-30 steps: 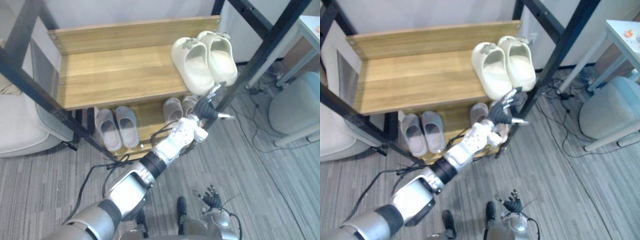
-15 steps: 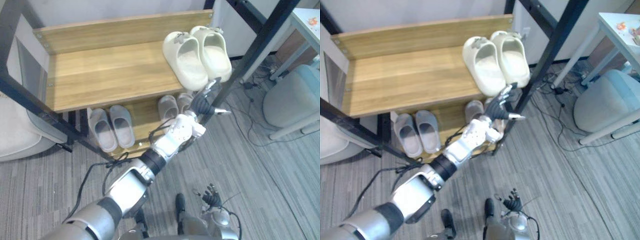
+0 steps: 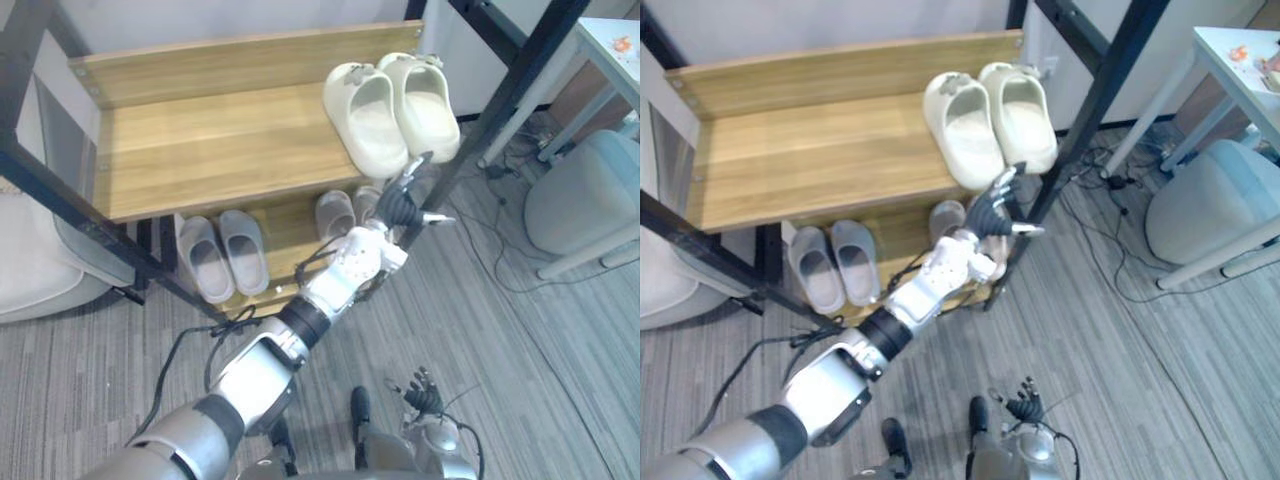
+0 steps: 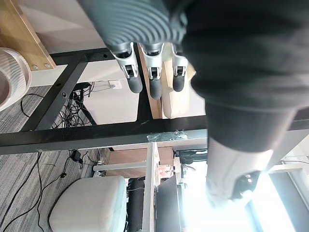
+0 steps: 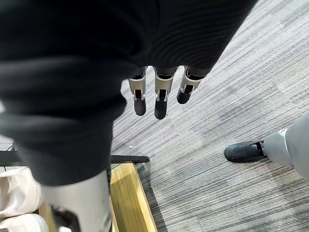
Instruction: Organize the slippers on the shoe rack
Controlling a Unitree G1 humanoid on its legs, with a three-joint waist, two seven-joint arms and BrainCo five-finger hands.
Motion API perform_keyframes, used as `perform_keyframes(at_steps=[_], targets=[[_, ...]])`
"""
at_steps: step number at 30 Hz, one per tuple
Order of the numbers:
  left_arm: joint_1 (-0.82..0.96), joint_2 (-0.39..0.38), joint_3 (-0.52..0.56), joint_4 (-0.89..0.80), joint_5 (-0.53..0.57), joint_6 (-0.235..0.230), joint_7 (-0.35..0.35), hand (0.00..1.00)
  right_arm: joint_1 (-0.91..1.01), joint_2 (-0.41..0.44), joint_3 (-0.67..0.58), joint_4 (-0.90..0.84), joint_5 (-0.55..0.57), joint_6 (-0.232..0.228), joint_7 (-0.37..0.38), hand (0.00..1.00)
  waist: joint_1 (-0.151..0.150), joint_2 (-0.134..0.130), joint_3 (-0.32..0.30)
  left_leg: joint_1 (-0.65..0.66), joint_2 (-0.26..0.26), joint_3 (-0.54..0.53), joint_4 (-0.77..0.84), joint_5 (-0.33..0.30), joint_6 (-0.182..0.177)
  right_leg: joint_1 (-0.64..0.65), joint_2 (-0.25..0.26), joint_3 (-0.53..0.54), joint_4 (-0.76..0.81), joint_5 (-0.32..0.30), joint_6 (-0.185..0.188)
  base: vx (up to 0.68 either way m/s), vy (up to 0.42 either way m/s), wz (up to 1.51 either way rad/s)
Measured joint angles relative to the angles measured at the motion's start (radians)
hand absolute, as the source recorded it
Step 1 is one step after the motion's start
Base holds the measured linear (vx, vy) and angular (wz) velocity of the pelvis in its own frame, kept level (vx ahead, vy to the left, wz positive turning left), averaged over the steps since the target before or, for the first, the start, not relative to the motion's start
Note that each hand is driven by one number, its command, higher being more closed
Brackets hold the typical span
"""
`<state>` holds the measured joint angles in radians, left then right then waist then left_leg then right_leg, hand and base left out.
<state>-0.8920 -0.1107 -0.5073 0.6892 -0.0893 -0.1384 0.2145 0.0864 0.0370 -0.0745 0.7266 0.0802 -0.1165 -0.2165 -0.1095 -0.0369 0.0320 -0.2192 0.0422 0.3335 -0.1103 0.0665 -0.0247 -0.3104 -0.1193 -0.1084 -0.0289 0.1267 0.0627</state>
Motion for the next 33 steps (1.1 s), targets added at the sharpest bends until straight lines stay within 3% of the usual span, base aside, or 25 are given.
perform_keyframes(at_steps=[6, 13, 19, 29, 33], targets=[[0.004, 0.0, -0.013, 0.019, 0.008, 0.0, -0.001, 0.0, 0.0, 0.0, 0.0, 0.012, 0.0, 0.0, 0.0, 0.0, 0.0, 0.0, 0.0, 0.006, 0.001, -0.017, 0.0, 0.006, 0.001, 0.016, 0.0, -0.018, -0.001, 0.0, 0.0, 0.02, 0.006, 0.08], [0.067, -0.001, -0.139, 0.014, 0.007, -0.003, -0.003, 0.0, -0.009, 0.001, 0.0, 0.018, 0.002, 0.0, 0.0, 0.0, 0.002, 0.0, 0.0, 0.017, 0.0, -0.027, 0.0, 0.01, 0.003, 0.034, -0.003, -0.033, -0.002, -0.001, 0.0, 0.03, 0.016, 0.06], [0.133, -0.003, -0.195, -0.099, -0.019, -0.015, -0.01, 0.0, -0.009, 0.002, 0.002, 0.019, 0.008, 0.0, -0.001, 0.0, 0.005, 0.0, 0.0, 0.047, 0.0, -0.042, 0.0, 0.015, 0.003, 0.075, -0.005, -0.054, -0.001, -0.01, -0.002, 0.03, 0.01, 0.08], [0.348, -0.007, -0.236, -0.205, -0.081, -0.046, -0.114, 0.0, 0.013, 0.002, 0.04, 0.034, 0.01, 0.0, -0.001, 0.0, 0.039, 0.0, -0.001, 0.112, 0.002, -0.104, 0.0, 0.008, -0.009, 0.167, -0.011, -0.13, 0.022, -0.058, 0.002, 0.05, 0.005, 0.21], [0.463, 0.034, -0.222, -0.253, -0.096, -0.052, -0.153, 0.0, 0.001, 0.006, 0.044, 0.035, 0.01, 0.001, 0.0, 0.0, 0.05, 0.002, -0.004, 0.13, 0.0, -0.128, 0.0, 0.01, -0.007, 0.208, -0.011, -0.161, 0.005, -0.066, 0.002, 0.06, -0.007, 0.2]])
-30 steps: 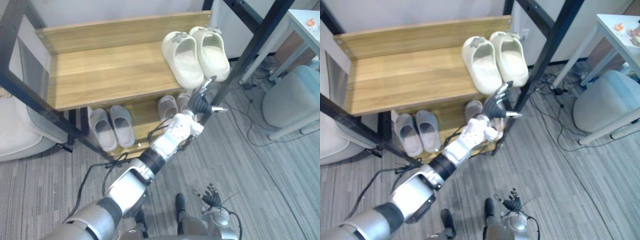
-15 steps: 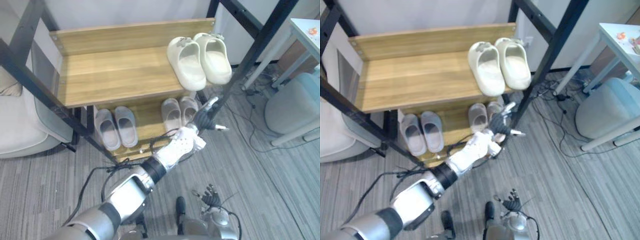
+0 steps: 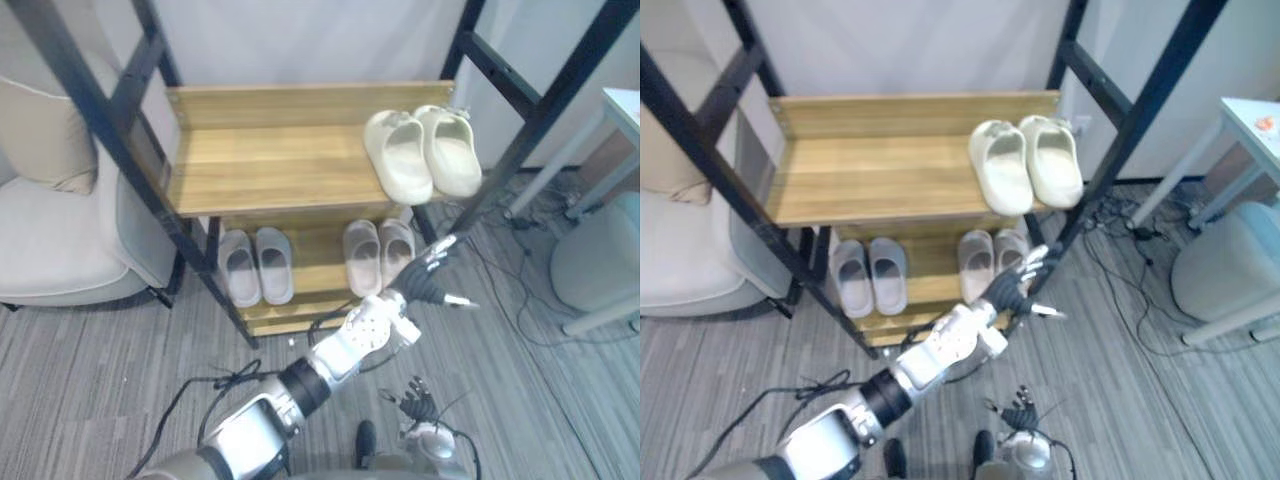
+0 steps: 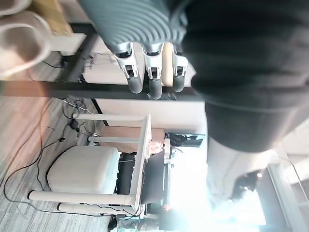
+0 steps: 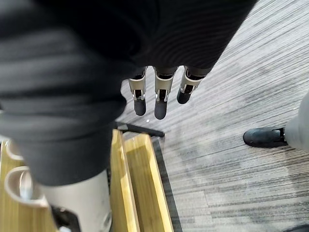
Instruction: Organize the slippers on the shoe rack
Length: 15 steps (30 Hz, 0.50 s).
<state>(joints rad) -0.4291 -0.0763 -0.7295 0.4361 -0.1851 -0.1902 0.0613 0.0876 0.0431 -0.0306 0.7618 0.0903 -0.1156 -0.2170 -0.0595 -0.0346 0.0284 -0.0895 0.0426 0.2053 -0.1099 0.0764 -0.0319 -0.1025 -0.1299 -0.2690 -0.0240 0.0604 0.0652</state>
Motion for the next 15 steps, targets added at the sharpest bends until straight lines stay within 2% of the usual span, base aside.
perform_keyframes(at_steps=[2, 4, 10, 12, 15], targets=[[0.108, 0.048, 0.004, 0.002, -0.03, 0.001, -0.027, 0.0, -0.005, 0.004, 0.006, 0.001, 0.0, 0.0, 0.0, 0.0, 0.002, 0.001, -0.005, 0.027, 0.0, -0.021, 0.0, -0.003, -0.006, 0.051, 0.004, -0.025, -0.029, -0.001, 0.001, 0.08, -0.024, 0.28], [0.158, 0.063, 0.007, 0.021, -0.033, 0.001, -0.039, 0.0, -0.012, 0.004, 0.017, 0.01, 0.0, -0.001, 0.0, 0.0, 0.004, -0.001, -0.007, 0.031, 0.0, -0.036, 0.0, -0.004, -0.007, 0.071, 0.007, -0.041, -0.048, -0.001, 0.001, 0.06, -0.025, 0.27], [0.294, 0.099, 0.076, 0.234, -0.015, 0.01, -0.052, 0.0, -0.053, -0.005, 0.075, 0.138, 0.031, -0.003, 0.0, 0.0, 0.01, -0.001, -0.014, 0.04, -0.002, -0.084, 0.0, -0.006, -0.012, 0.109, 0.012, -0.082, -0.065, -0.007, 0.006, 0.04, -0.012, 0.21], [0.342, 0.121, 0.156, 0.359, 0.01, 0.019, -0.048, 0.0, -0.059, -0.007, 0.079, 0.202, 0.032, -0.008, 0.0, 0.0, 0.008, -0.002, -0.014, 0.044, -0.009, -0.113, 0.005, -0.006, -0.012, 0.126, 0.012, -0.103, -0.065, -0.011, 0.009, 0.06, 0.004, 0.29], [0.38, 0.153, 0.232, 0.451, 0.046, 0.03, -0.045, 0.0, -0.056, -0.014, 0.084, 0.242, 0.036, -0.01, 0.0, 0.0, 0.009, -0.009, -0.012, 0.066, -0.019, -0.139, 0.005, -0.006, -0.012, 0.162, 0.008, -0.12, -0.065, -0.019, 0.016, 0.03, 0.017, 0.31]])
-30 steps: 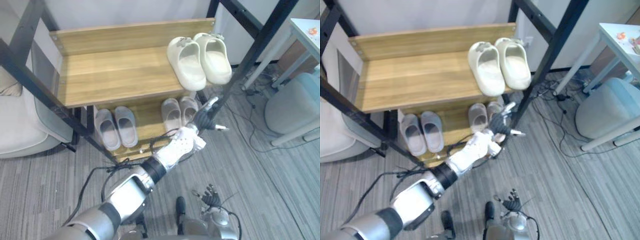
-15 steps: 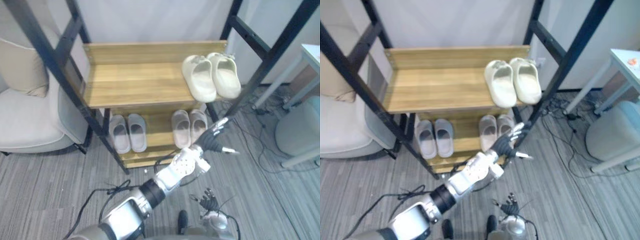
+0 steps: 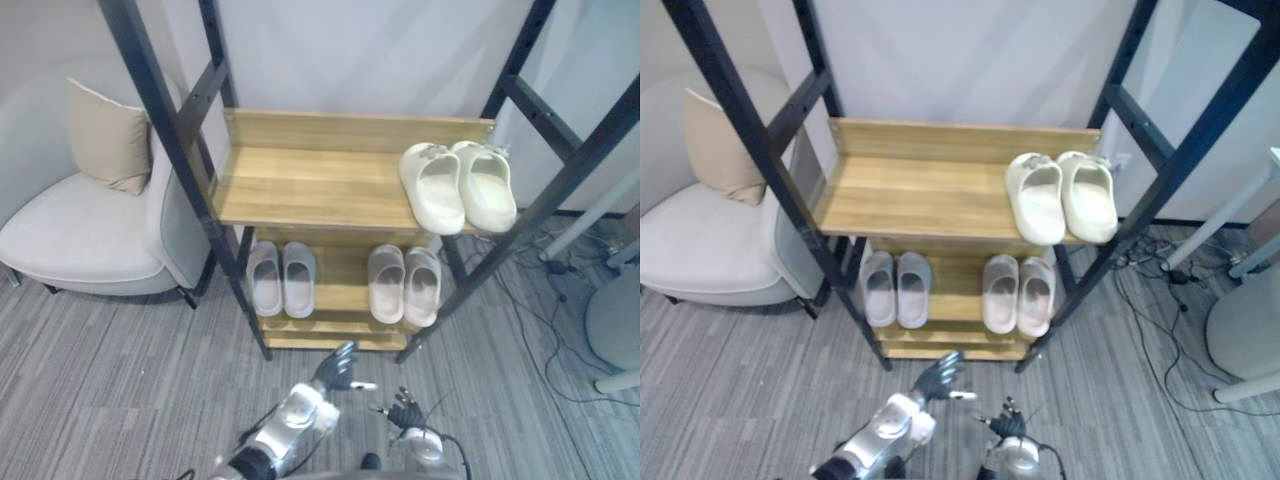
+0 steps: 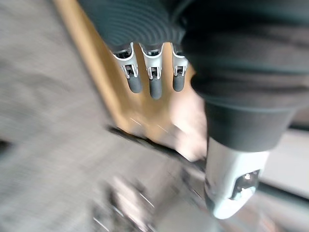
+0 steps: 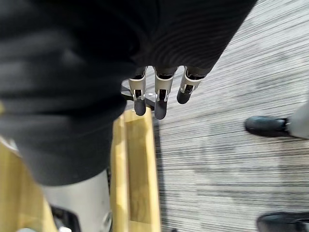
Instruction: Organize the slippers on the shoe rack
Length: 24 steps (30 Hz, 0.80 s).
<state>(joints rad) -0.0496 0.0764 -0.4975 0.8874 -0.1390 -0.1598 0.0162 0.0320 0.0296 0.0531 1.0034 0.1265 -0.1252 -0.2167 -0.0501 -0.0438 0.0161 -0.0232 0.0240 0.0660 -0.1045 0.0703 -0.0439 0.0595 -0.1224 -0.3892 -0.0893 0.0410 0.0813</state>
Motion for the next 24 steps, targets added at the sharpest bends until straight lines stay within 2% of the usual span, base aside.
perform_keyframes(at_steps=[4, 9, 18, 24], targets=[[0.039, 0.044, 0.159, 0.133, 0.061, 0.002, 0.019, 0.0, -0.01, -0.004, 0.003, 0.045, 0.002, -0.014, 0.002, 0.0, 0.01, -0.018, -0.006, 0.008, -0.007, -0.025, -0.001, 0.001, 0.003, 0.012, -0.004, -0.016, -0.004, -0.004, 0.003, -0.04, 0.026, 0.14], [0.088, 0.058, 0.282, 0.186, 0.14, 0.013, 0.049, 0.0, -0.01, -0.025, 0.002, 0.077, 0.002, -0.016, 0.004, 0.0, 0.022, -0.017, -0.006, 0.01, -0.016, -0.047, -0.006, -0.003, -0.001, 0.032, -0.01, -0.034, 0.0, -0.02, 0.007, -0.02, 0.024, 0.13], [0.119, 0.054, 0.375, 0.185, 0.178, 0.013, 0.068, 0.0, 0.008, -0.05, -0.005, 0.08, -0.003, -0.023, 0.016, 0.0, 0.033, -0.008, -0.007, 0.016, -0.032, -0.071, -0.006, -0.005, 0.003, 0.046, -0.017, -0.045, 0.008, -0.035, 0.012, 0.03, 0.016, 0.09], [0.124, 0.044, 0.403, 0.196, 0.178, 0.012, 0.068, 0.0, 0.008, -0.051, -0.01, 0.093, -0.01, -0.024, 0.019, 0.0, 0.035, -0.003, -0.006, 0.035, -0.047, -0.154, 0.0, 0.004, 0.011, 0.089, -0.023, -0.123, 0.036, -0.066, 0.008, 0.06, -0.019, 0.4]])
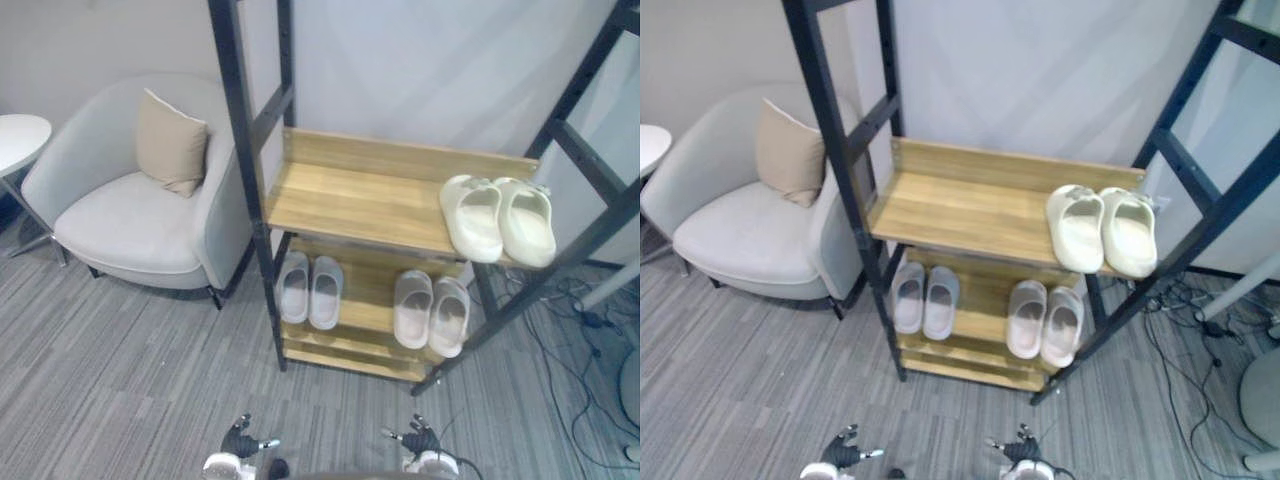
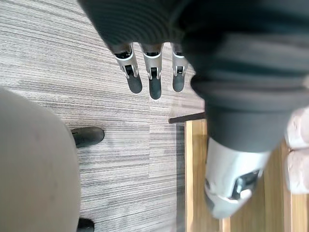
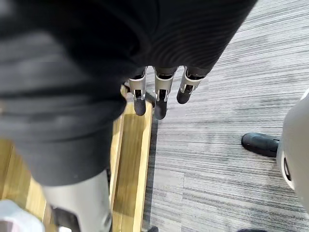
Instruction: Organize the slippers on the shoe rack
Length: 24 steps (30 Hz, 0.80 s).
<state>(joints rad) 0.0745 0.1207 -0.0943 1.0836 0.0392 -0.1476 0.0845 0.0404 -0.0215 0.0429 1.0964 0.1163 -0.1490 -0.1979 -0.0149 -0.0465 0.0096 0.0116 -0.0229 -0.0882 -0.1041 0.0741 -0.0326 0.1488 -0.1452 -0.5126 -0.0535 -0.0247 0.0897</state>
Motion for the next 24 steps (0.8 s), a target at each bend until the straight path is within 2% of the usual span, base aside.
perform_keyframes(at_steps=[3, 6, 7, 8, 9, 10, 12, 14, 15, 16, 17, 18, 19, 20, 21, 22, 23, 24], targets=[[-0.002, -0.022, 0.044, -0.004, 0.001, -0.002, 0.002, 0.0, -0.001, 0.0, 0.0, 0.016, 0.0, -0.002, -0.001, 0.0, 0.008, 0.008, 0.016, 0.008, -0.013, -0.091, 0.002, 0.013, -0.004, 0.047, -0.008, -0.085, 0.042, -0.043, -0.007, 0.02, -0.054, 0.78], [-0.004, -0.029, 0.07, -0.037, 0.0, -0.003, 0.002, 0.0, -0.01, -0.002, -0.001, 0.005, 0.0, -0.008, -0.005, 0.0, 0.019, 0.015, 0.058, -0.019, -0.025, -0.107, 0.044, 0.005, -0.003, 0.057, -0.034, -0.124, 0.099, -0.086, -0.001, -0.06, -0.012, 0.79], [-0.003, -0.031, 0.079, -0.053, 0.0, -0.002, 0.002, 0.0, -0.02, 0.001, -0.004, -0.013, 0.0, -0.008, -0.008, 0.0, 0.021, 0.022, 0.067, -0.06, -0.001, 0.055, 0.096, -0.054, 0.046, 0.053, -0.043, -0.162, 0.1, -0.096, 0.002, -0.13, 0.032, 0.44], [-0.003, -0.031, 0.078, -0.055, 0.001, -0.002, 0.001, 0.0, -0.018, 0.001, -0.005, -0.021, -0.001, -0.009, -0.009, 0.0, 0.018, 0.015, 0.071, -0.072, 0.011, 0.12, 0.116, -0.066, 0.063, 0.046, -0.045, -0.172, 0.099, -0.098, 0.005, -0.06, 0.055, 0.65], [-0.005, -0.037, 0.079, -0.056, 0.0, 0.001, 0.0, 0.0, -0.02, -0.002, -0.012, -0.028, -0.001, -0.01, -0.011, 0.0, 0.011, 0.022, 0.076, -0.102, 0.066, 0.315, 0.199, -0.081, 0.072, 0.042, -0.059, -0.192, 0.11, -0.103, 0.012, -0.01, 0.053, 0.52], [-0.005, -0.048, 0.094, -0.068, 0.0, 0.001, 0.001, 0.0, -0.015, -0.004, -0.027, -0.034, -0.002, -0.008, -0.011, 0.0, 0.016, 0.035, 0.085, -0.11, 0.084, 0.379, 0.226, -0.098, 0.042, 0.033, -0.07, -0.19, 0.137, -0.115, 0.024, 0.1, 0.092, 0.37], [0.006, -0.055, 0.127, -0.075, 0.0, 0.001, 0.001, 0.0, 0.006, -0.008, -0.034, -0.075, -0.008, -0.002, -0.009, 0.0, 0.018, 0.029, 0.085, -0.115, 0.067, 0.381, 0.228, -0.116, 0.031, 0.009, -0.099, -0.183, 0.183, -0.147, 0.046, 0.1, 0.075, 0.05], [0.015, -0.026, 0.139, -0.081, -0.036, 0.0, 0.0, 0.0, 0.078, -0.015, -0.02, -0.222, -0.003, 0.001, 0.034, 0.0, 0.013, -0.018, 0.093, -0.115, 0.027, 0.384, 0.26, -0.168, 0.038, -0.014, -0.184, -0.147, 0.329, -0.202, 0.084, 0.24, 0.087, 0.09], [0.015, -0.022, 0.134, -0.081, -0.042, 0.0, 0.001, 0.0, 0.11, -0.02, 0.002, -0.278, -0.018, 0.001, 0.035, 0.0, 0.013, -0.034, 0.099, -0.113, 0.02, 0.376, 0.272, -0.185, 0.038, -0.045, -0.221, -0.104, 0.433, -0.207, 0.078, 0.22, 0.057, 0.08], [0.015, -0.021, 0.134, -0.081, -0.042, 0.001, 0.0, 0.0, 0.118, -0.021, 0.006, -0.293, -0.024, 0.002, 0.035, 0.0, 0.012, -0.035, 0.099, -0.113, 0.019, 0.374, 0.277, -0.19, 0.04, -0.059, -0.23, -0.087, 0.469, -0.204, 0.073, 0.2, 0.087, 0.35], [0.014, -0.007, 0.112, -0.081, -0.044, 0.0, -0.001, 0.0, 0.153, -0.028, 0.01, -0.343, -0.042, -0.006, 0.051, 0.0, -0.001, -0.033, 0.099, -0.101, 0.023, 0.325, 0.302, -0.2, 0.04, -0.183, -0.238, 0.096, 0.716, -0.126, -0.047, 0.16, 0.091, 0.38], [0.013, -0.004, 0.109, -0.083, -0.045, -0.001, 0.0, 0.0, 0.153, -0.025, 0.01, -0.339, -0.042, -0.007, 0.052, 0.0, -0.002, -0.029, 0.106, -0.097, 0.03, 0.319, 0.305, -0.199, 0.04, -0.206, -0.233, 0.129, 0.742, -0.137, -0.042, 0.3, 0.039, 0.92], [-0.001, 0.006, 0.095, -0.082, -0.047, 0.003, 0.0, 0.0, 0.163, -0.012, 0.016, -0.334, -0.043, -0.004, 0.06, 0.0, -0.013, -0.045, 0.107, -0.097, 0.043, 0.266, 0.307, -0.201, 0.043, -0.268, -0.16, 0.291, 0.807, -0.203, -0.011, 0.26, -0.044, 1.16], [-0.012, 0.0, 0.095, -0.081, -0.051, 0.002, 0.0, 0.0, 0.165, -0.005, 0.018, -0.336, -0.054, -0.008, 0.066, 0.0, -0.012, -0.049, 0.107, -0.092, 0.046, 0.213, 0.296, -0.2, 0.041, -0.296, -0.092, 0.393, 0.799, -0.244, -0.014, 0.3, -0.053, 1.27], [-0.014, -0.003, 0.096, -0.081, -0.053, 0.002, 0.0, 0.0, 0.168, -0.004, 0.017, -0.336, -0.061, -0.009, 0.068, 0.0, -0.012, -0.049, 0.107, -0.088, 0.045, 0.2, 0.295, -0.2, 0.041, -0.301, -0.076, 0.421, 0.788, -0.252, -0.012, 0.21, -0.049, 1.18], [-0.015, -0.011, 0.098, -0.082, -0.063, -0.001, 0.002, 0.0, 0.167, -0.005, 0.016, -0.335, -0.075, -0.012, 0.07, 0.0, -0.011, -0.048, 0.107, -0.073, 0.036, 0.157, 0.29, -0.199, 0.04, -0.3, -0.048, 0.498, 0.73, -0.272, -0.008, 0.15, -0.06, 0.75], [-0.015, -0.013, 0.099, -0.082, -0.064, -0.001, 0.003, 0.0, 0.167, -0.005, 0.016, -0.335, -0.075, -0.015, 0.071, 0.0, -0.01, -0.047, 0.106, -0.071, 0.032, 0.146, 0.289, -0.199, 0.039, -0.299, -0.042, 0.516, 0.713, -0.274, -0.006, 0.2, -0.143, 1.29], [-0.015, -0.035, 0.108, -0.094, -0.074, -0.004, 0.007, 0.0, 0.165, -0.006, 0.012, -0.328, -0.075, -0.024, 0.073, 0.0, -0.005, -0.045, 0.104, -0.063, 0.013, 0.089, 0.274, -0.192, 0.026, -0.294, -0.021, 0.611, 0.608, -0.277, 0.003, 0.14, -0.149, 1.23]])
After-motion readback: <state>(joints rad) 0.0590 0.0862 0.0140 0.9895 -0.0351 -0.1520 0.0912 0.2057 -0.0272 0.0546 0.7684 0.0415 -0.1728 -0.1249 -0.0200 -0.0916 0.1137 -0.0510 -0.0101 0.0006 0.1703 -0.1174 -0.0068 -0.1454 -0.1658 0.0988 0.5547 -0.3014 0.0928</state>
